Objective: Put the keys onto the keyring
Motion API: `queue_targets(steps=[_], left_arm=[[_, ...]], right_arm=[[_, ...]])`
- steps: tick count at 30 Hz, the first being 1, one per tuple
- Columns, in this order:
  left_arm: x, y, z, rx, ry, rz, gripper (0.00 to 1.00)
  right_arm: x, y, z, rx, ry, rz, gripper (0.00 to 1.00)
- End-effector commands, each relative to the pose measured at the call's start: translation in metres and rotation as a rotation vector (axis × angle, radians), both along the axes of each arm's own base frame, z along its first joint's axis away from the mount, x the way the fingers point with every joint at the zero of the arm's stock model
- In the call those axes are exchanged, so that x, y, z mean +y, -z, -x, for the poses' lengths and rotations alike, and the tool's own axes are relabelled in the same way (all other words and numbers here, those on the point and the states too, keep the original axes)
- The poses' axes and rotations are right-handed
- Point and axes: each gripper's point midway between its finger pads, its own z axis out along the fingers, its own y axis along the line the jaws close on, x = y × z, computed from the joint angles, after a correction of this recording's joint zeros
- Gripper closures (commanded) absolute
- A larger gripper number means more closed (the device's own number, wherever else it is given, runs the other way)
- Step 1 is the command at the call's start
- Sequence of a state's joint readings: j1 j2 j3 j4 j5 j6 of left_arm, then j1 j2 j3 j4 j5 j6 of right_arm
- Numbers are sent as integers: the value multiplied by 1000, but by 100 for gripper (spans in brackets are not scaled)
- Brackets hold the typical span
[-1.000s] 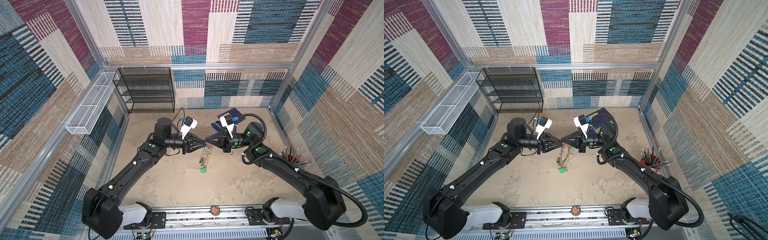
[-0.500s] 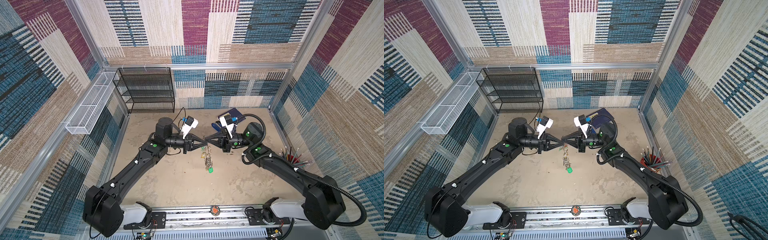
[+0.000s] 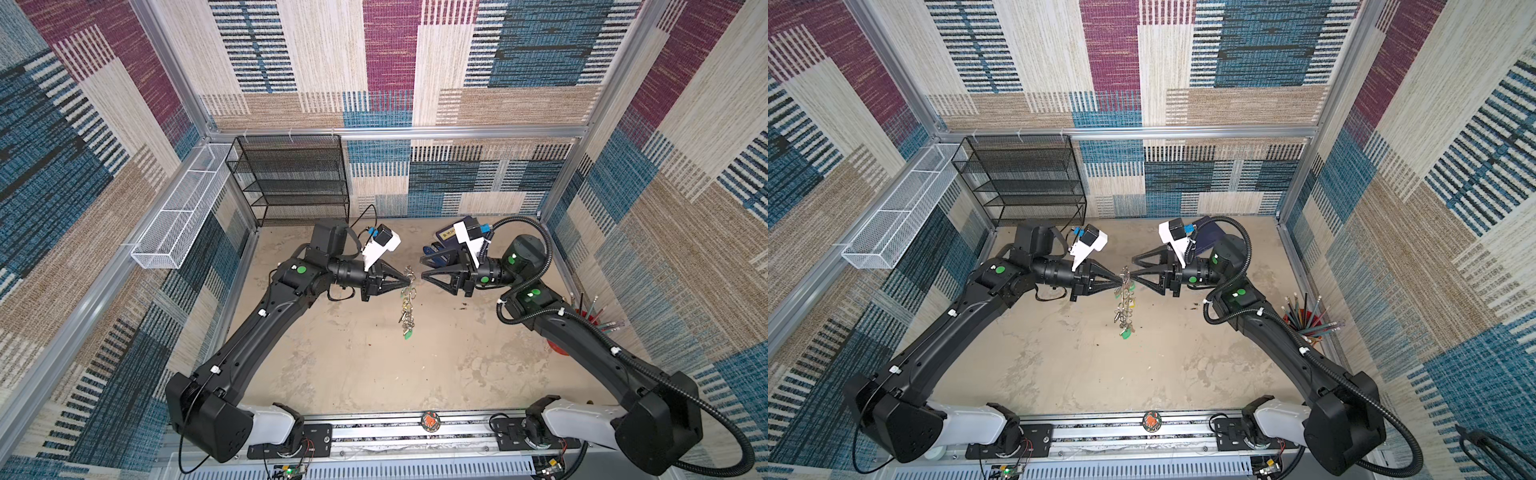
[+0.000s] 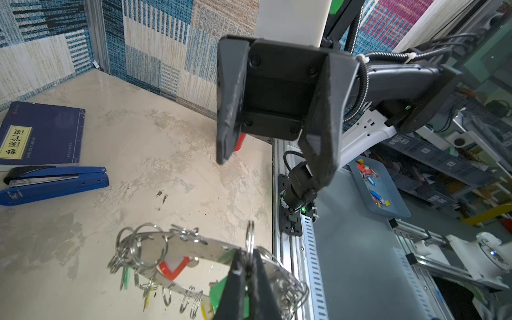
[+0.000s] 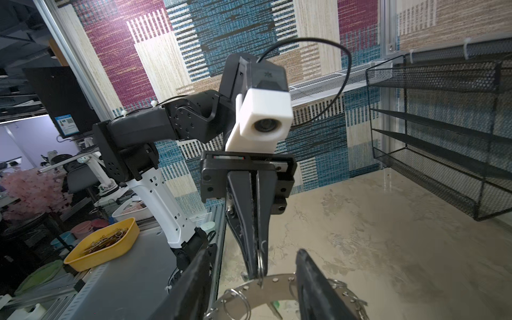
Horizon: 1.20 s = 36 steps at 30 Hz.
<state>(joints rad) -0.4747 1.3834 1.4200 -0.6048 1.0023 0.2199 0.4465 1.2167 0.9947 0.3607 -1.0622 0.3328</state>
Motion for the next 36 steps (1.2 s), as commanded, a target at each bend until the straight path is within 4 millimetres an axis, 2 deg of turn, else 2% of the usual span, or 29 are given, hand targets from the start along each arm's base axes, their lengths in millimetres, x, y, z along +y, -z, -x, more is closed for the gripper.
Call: queue_targets(steps=[1, 6, 14, 22, 29, 34, 36], left_arm=[[7, 14, 11, -34, 61, -107, 100], [2, 13, 11, -37, 119, -163, 100], [-4, 6, 10, -42, 177, -185, 100], [-6, 7, 8, -38, 189, -193, 100], [-7, 10, 1, -49, 173, -214, 100], [-7, 9, 0, -51, 171, -214, 100], [-7, 9, -2, -54, 164, -217, 100]], right_arm=[[-3, 10, -3, 23, 42, 56, 43], [-1, 21, -9, 37, 66, 110, 45], [15, 35, -9, 40, 10, 157, 59], [20, 42, -6, 49, -29, 163, 76], [20, 49, -6, 61, -34, 172, 79], [21, 50, -4, 60, -44, 171, 86], [22, 50, -3, 60, -52, 171, 93]])
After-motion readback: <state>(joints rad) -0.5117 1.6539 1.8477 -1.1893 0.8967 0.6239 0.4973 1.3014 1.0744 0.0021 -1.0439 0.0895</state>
